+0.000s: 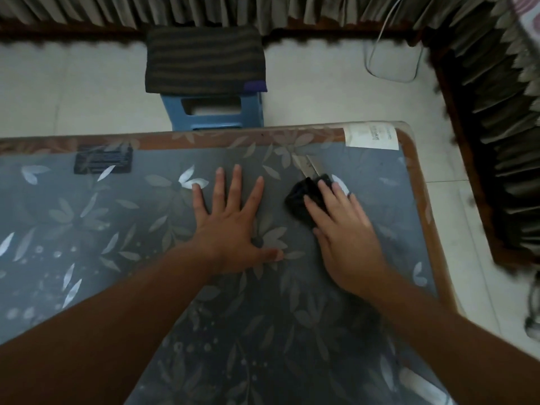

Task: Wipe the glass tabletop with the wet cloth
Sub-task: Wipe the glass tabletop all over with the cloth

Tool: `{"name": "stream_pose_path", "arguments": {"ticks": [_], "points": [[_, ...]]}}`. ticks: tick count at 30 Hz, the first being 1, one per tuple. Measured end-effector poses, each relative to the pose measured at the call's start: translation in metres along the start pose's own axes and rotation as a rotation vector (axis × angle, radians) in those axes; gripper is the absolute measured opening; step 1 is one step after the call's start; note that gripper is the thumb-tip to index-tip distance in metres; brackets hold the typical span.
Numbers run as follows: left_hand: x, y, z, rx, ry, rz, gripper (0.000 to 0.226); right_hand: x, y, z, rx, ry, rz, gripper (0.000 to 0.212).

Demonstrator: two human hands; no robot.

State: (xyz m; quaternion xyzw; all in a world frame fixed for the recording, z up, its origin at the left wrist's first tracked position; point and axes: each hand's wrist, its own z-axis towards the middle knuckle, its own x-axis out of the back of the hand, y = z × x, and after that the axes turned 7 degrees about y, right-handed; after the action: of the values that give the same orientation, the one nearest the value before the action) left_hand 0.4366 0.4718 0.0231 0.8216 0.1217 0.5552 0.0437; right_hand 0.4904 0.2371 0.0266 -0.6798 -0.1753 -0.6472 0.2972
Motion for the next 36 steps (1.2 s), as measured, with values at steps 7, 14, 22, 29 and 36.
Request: {"name": "stream_pose_path", "arguments": {"ticks": [7, 14, 22, 29, 36], "points": [[-0.002, -0.002, 0.001, -0.011, 0.037, -0.014, 0.133, 0.007, 0.032, 0.074, -0.397, 0.117, -0.007, 0.058], [0.0, -0.002, -0.002, -0.017, 0.058, -0.01, 0.133, 0.013, 0.044, 0.009, -0.089, 0.012, 0.037, 0.055], [0.001, -0.005, 0.001, -0.01, 0.03, -0.01, 0.134, 0.002, 0.005, -0.033, -0.034, -0.018, -0.001, 0.058], [-0.002, -0.007, 0.0, -0.016, 0.076, -0.037, 0.135, 0.021, 0.078, 0.021, -0.511, 0.055, -0.029, 0.058], [0.016, 0.021, -0.009, 0.023, 0.054, 0.024, 0.115, 0.02, 0.037, -0.081, -0.25, -0.022, -0.179, 0.054]]}}
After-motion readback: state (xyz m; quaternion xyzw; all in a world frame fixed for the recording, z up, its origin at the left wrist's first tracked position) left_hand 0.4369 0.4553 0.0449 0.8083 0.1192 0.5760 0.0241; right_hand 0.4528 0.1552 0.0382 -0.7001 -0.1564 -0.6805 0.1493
